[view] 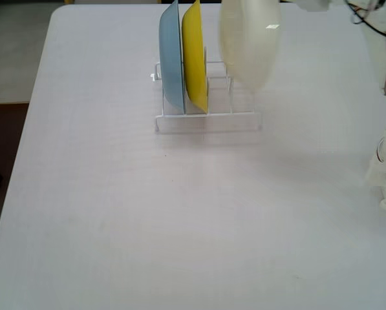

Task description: Could you take three plates?

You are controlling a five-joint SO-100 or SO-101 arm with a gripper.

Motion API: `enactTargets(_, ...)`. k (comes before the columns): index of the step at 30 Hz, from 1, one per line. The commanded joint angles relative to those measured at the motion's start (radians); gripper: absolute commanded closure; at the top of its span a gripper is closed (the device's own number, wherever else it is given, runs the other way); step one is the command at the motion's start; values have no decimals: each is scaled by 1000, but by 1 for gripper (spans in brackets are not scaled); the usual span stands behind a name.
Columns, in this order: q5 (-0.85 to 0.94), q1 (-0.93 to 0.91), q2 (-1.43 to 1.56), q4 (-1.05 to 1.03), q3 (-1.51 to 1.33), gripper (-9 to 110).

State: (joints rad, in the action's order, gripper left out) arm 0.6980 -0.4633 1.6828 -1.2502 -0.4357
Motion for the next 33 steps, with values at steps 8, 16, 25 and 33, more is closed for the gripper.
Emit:
enactTargets(8,-273,210,275,-2,2,102)
enactTargets(16,-362,486,304,161,-18,102)
enactTargets(25,-373,758,316,558,-262,102)
enactTargets(33,-405,798,275,931,-477,102)
